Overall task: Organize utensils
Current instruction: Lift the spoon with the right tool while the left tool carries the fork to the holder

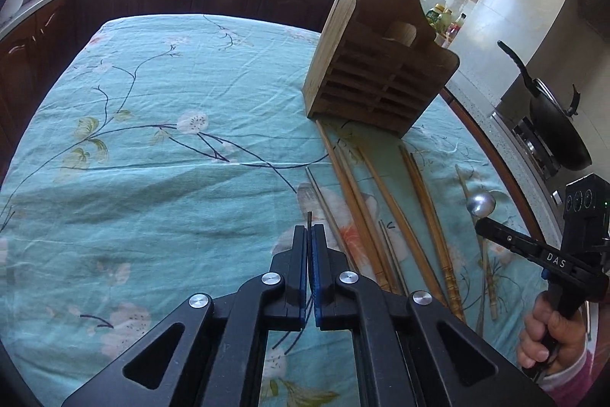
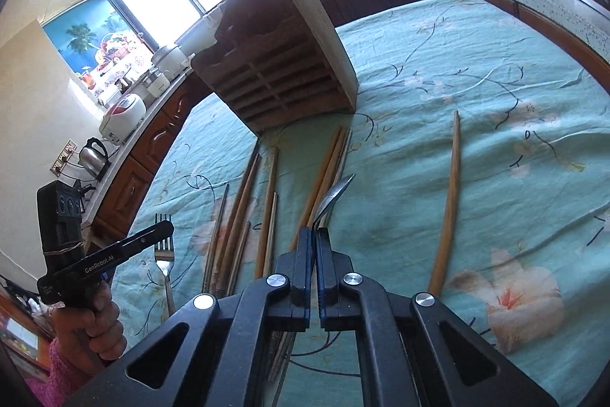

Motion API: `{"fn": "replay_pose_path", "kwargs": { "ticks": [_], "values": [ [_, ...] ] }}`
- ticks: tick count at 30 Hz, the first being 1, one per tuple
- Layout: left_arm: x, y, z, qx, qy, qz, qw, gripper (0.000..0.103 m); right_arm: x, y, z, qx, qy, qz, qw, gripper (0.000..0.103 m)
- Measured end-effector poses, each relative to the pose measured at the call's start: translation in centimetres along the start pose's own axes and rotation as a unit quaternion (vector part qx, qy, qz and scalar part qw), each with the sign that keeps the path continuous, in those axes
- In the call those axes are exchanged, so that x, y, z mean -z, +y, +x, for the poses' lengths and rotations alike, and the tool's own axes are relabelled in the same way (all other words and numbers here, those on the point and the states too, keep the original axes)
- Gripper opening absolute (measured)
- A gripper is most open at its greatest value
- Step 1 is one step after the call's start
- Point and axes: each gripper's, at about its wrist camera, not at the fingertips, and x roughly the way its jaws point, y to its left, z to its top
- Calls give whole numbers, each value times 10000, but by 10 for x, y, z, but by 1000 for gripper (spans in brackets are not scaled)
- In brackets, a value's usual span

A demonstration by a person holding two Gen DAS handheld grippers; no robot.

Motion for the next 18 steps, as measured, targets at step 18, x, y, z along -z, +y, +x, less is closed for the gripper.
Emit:
{"fn": "replay_pose_path", "kwargs": {
  "ticks": [18],
  "values": [
    [-24, -22, -108, -154, -1348, 186, 9906, 0, -52, 42, -70, 262, -1480, -670, 9864, 2]
  ]
}}
